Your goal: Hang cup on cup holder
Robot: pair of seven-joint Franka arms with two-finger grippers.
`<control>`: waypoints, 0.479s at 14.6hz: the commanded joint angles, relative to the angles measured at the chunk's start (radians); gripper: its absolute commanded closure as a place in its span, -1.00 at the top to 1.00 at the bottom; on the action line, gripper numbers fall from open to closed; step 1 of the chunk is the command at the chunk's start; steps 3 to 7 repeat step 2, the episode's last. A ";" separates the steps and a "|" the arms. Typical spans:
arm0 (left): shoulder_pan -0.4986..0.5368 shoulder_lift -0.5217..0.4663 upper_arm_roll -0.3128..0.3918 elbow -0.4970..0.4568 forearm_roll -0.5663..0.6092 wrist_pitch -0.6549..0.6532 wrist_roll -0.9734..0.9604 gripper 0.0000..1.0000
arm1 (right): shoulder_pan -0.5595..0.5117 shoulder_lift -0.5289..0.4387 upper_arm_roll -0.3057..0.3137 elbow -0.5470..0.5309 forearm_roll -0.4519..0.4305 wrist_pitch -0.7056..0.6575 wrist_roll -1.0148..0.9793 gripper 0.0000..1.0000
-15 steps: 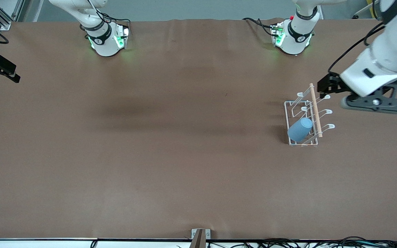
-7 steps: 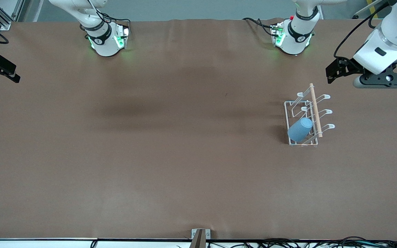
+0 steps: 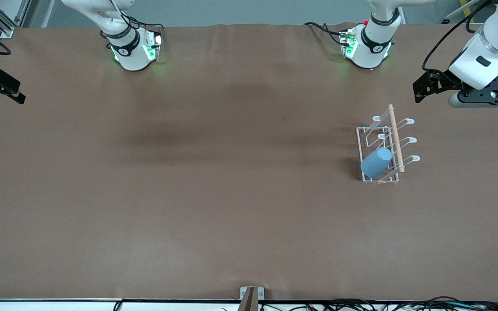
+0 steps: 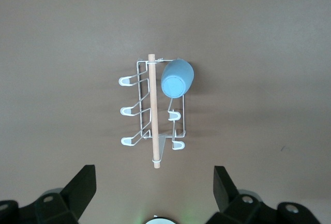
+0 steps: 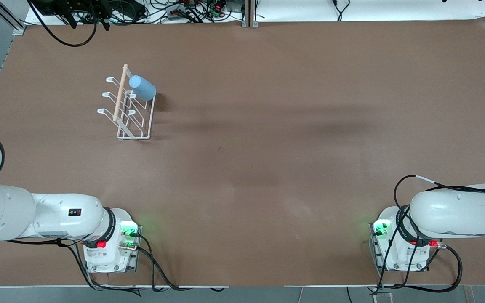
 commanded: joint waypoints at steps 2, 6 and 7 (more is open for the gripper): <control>0.000 -0.007 0.006 -0.004 -0.020 0.013 0.019 1.00 | 0.000 0.006 -0.001 0.015 0.014 -0.009 0.015 1.00; 0.000 -0.007 0.006 -0.004 -0.020 0.013 0.019 1.00 | 0.000 0.006 -0.001 0.015 0.014 -0.009 0.015 1.00; 0.000 -0.007 0.006 -0.004 -0.020 0.013 0.019 1.00 | 0.000 0.006 -0.001 0.015 0.014 -0.009 0.015 1.00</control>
